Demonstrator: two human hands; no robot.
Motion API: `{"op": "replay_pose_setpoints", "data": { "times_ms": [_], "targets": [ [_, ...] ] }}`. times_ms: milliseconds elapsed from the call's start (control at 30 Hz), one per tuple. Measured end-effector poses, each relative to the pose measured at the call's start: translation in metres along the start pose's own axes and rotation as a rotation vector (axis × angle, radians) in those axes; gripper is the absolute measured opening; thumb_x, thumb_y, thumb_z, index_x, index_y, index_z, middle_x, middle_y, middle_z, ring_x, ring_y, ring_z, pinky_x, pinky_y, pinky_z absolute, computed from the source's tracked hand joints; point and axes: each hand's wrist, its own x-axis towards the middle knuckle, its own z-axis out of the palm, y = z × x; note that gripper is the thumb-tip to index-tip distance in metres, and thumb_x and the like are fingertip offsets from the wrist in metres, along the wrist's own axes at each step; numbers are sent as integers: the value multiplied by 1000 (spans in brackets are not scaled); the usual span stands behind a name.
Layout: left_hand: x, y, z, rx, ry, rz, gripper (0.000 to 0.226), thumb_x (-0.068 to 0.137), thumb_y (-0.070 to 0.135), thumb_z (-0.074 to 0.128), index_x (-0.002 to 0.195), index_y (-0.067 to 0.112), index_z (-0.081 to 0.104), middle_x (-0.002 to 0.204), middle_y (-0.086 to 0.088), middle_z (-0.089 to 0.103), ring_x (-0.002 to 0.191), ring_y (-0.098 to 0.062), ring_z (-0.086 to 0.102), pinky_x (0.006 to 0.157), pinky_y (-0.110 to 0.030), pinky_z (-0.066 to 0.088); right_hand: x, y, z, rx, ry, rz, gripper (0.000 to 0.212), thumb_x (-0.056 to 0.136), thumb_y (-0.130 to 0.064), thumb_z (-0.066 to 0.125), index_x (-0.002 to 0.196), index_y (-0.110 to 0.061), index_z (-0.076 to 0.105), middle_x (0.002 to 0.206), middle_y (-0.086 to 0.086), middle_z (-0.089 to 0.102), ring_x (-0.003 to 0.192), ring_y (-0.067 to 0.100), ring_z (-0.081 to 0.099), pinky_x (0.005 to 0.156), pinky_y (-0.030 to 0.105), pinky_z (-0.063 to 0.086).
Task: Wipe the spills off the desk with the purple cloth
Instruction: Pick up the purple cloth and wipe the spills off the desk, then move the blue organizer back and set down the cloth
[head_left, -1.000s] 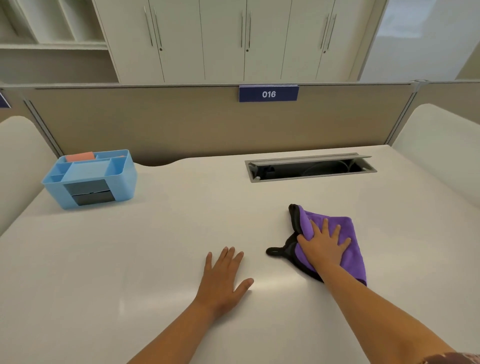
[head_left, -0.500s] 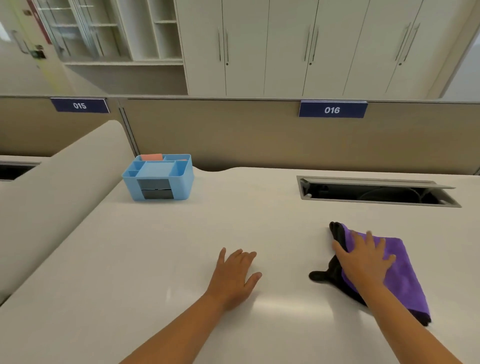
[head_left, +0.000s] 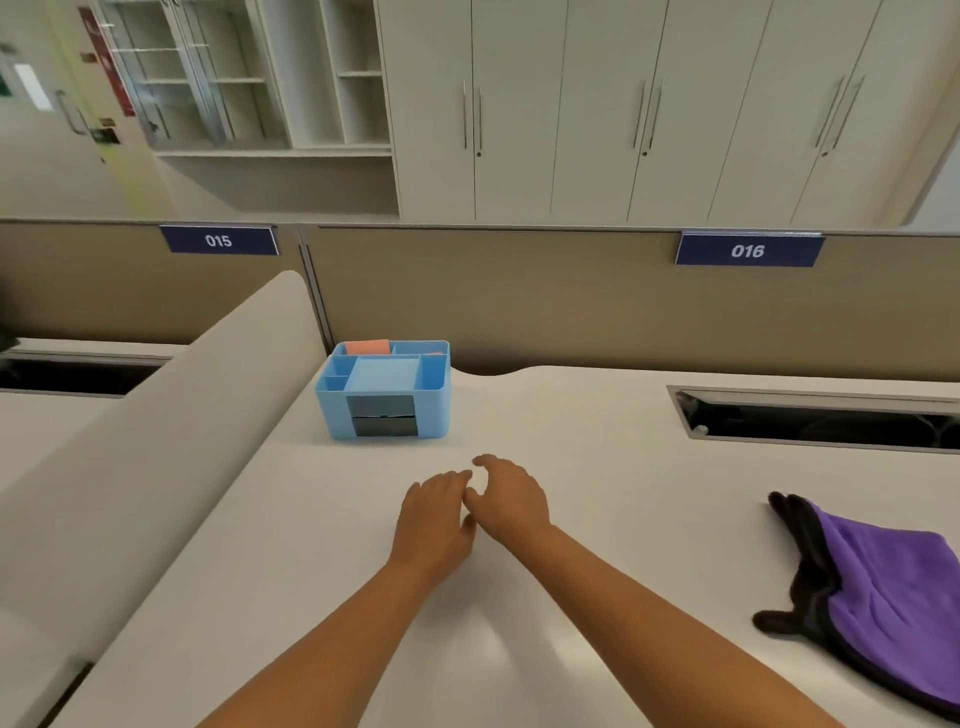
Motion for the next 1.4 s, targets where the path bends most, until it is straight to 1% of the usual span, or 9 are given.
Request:
{"op": "replay_pose_setpoints", "data": {
  "times_ms": [167,333,467,567,633,700,767,1067,1400],
  "targets": [
    [43,-58,-25,69,115,-135,62,89,34,54,143,23,26,156,-5,20,144,-22,19,117,-37,20,67,-54,18,3,86,-31,57,89,-32,60,139,-25,34,143,4,45,122,22,52,94,32,47],
    [84,-114,-50,-64,241,-310,75,85,21,62,145,18,17,158,-12,0,144,-28,15,114,-38,26,115,-67,26,-158,53,2,62,93,-27,51,147,-27,21,157,9,19,124,29,51,94,36,48],
    [111,-139,-64,-157,181,-436,78,85,16,62,145,19,13,158,-12,-6,133,-33,36,100,-40,43,134,-67,27,-261,81,13,41,94,-21,46,134,-19,42,131,10,53,111,26,57,85,33,48],
    [122,-150,-69,-122,90,-440,69,88,18,58,144,19,18,158,-11,4,117,-32,52,86,-37,51,144,-68,29,-276,106,26,26,95,-23,45,119,-16,53,111,8,65,96,23,61,76,29,48],
    [127,-156,-71,-86,69,-428,57,90,19,56,139,17,28,153,-12,21,112,-29,55,83,-35,51,147,-69,29,-265,111,28,24,96,-26,44,113,-15,57,106,8,67,90,22,61,74,29,49],
    [131,-163,-75,-82,101,-403,42,91,20,54,129,12,39,133,-14,47,97,-24,56,75,-33,48,151,-69,28,-264,114,26,24,96,-27,46,112,-14,59,105,9,67,89,22,62,73,29,48],
    [133,-170,-79,-55,127,-352,29,91,21,53,116,9,47,112,-15,60,82,-19,49,66,-31,42,153,-69,25,-282,115,11,24,96,-26,47,112,-13,60,105,9,67,90,23,62,74,28,48],
    [128,-155,-71,-32,113,-163,28,89,30,56,106,8,52,105,-16,64,79,-19,49,65,-29,40,139,-41,-8,-391,113,-74,24,96,-24,47,111,-12,62,106,10,67,92,25,61,71,27,42],
    [145,-36,-29,-76,94,-59,23,89,32,57,97,11,51,101,-14,67,76,-21,52,64,-31,45,109,58,-97,-419,182,6,23,94,-23,48,103,-12,66,102,10,68,90,28,61,73,33,46]
  ]
}}
